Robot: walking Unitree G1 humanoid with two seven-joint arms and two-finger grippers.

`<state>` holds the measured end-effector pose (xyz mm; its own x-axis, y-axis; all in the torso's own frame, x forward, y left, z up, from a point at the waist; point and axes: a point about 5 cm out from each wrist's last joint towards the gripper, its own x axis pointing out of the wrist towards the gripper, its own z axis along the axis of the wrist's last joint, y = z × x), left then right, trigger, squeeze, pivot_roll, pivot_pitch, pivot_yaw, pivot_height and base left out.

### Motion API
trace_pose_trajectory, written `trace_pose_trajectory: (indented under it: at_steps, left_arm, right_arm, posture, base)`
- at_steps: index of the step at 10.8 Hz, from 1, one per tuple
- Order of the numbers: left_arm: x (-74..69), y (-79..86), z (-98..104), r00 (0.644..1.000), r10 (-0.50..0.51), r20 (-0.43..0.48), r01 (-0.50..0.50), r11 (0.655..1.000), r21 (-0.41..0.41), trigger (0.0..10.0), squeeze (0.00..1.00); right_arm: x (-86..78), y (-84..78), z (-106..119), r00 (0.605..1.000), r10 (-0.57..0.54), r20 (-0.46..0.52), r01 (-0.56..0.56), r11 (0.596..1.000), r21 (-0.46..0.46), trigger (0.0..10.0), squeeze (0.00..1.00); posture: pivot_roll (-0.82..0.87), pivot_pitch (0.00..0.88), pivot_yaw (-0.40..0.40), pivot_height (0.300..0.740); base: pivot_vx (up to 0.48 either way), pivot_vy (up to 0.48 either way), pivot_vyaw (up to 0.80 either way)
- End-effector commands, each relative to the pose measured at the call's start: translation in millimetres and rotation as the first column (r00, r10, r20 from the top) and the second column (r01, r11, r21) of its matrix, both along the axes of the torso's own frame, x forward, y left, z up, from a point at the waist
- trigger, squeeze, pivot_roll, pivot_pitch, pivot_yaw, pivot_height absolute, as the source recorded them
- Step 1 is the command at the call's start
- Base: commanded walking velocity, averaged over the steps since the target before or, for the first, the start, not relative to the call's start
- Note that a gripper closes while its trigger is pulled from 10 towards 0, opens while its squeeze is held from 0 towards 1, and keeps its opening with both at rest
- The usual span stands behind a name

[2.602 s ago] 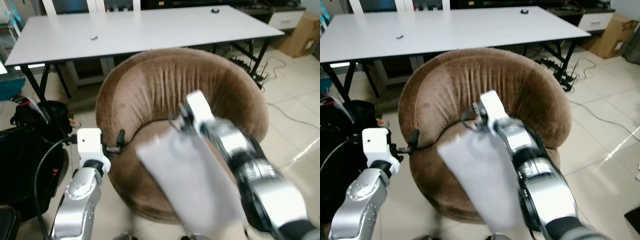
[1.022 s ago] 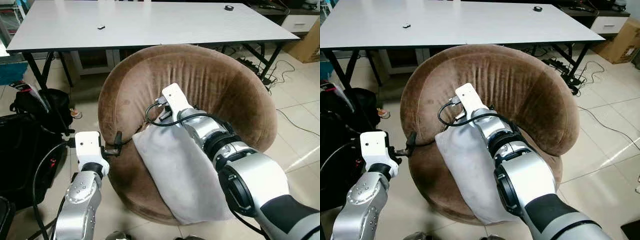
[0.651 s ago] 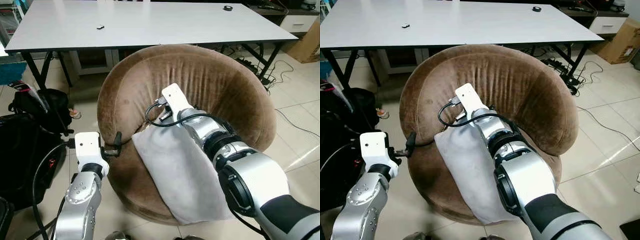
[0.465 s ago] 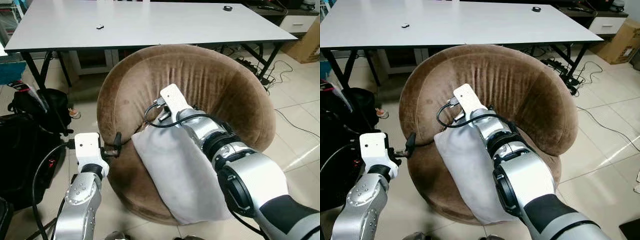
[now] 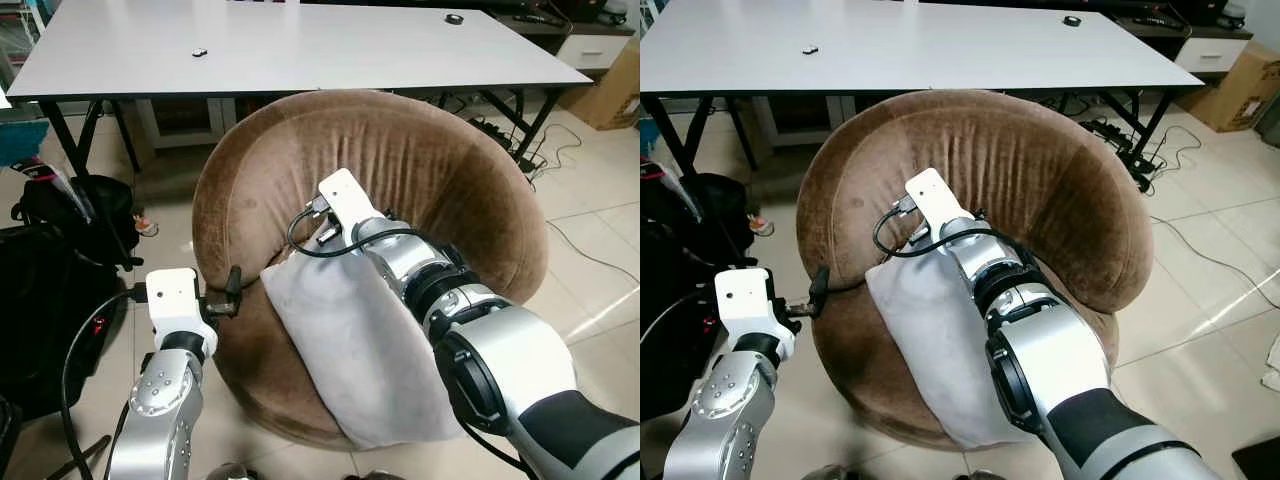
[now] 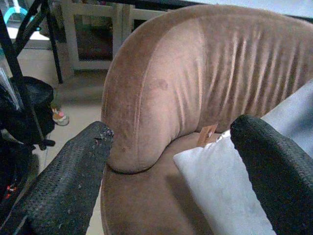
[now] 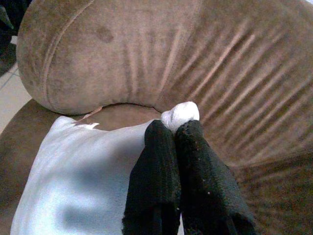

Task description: Move the pillow to the sofa from floor

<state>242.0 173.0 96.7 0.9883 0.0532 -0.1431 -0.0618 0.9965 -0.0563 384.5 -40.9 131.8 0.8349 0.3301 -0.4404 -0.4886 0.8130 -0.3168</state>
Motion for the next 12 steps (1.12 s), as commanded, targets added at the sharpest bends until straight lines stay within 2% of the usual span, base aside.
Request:
trace_pose_trajectory:
  at_steps: [1, 4, 5, 12]
  left_arm:
    - [-1.7, -2.9, 2.8, 1.000, -0.001, 0.016, 0.001, 1.000, -0.010, 10.0, 0.00]
    - [-1.5, -3.7, 2.2, 1.000, -0.010, 0.011, 0.010, 1.000, 0.004, 10.0, 0.00]
    - [-2.2, -3.6, 1.7, 1.000, -0.009, 0.010, 0.009, 1.000, 0.005, 10.0, 0.00]
    - [-2.9, -6.9, -0.2, 1.000, -0.012, 0.002, 0.012, 1.000, -0.001, 10.0, 0.00]
  right_arm:
    - [1.7, -5.3, 0.7, 1.000, -0.018, 0.024, 0.019, 1.000, -0.011, 10.0, 0.00]
    - [1.7, -2.1, 2.7, 0.999, 0.012, 0.043, -0.011, 1.000, -0.005, 10.0, 0.00]
    - [0.2, -2.9, -1.1, 1.000, 0.003, 0.016, -0.003, 1.000, 0.003, 10.0, 0.00]
    - [-0.8, -5.5, -4.7, 1.000, 0.023, 0.018, -0.022, 0.999, -0.040, 10.0, 0.00]
  posture:
    - [0.09, 0.000, -0.135, 0.740]
    - [0.09, 0.000, -0.132, 0.740]
    - [0.09, 0.000, -0.132, 0.730]
    - [0.08, 0.000, -0.132, 0.626]
  base:
    - [0.000, 0.000, 0.00]
    - [0.000, 0.000, 0.00]
    - [0.000, 0.000, 0.00]
    - [0.000, 0.000, 0.00]
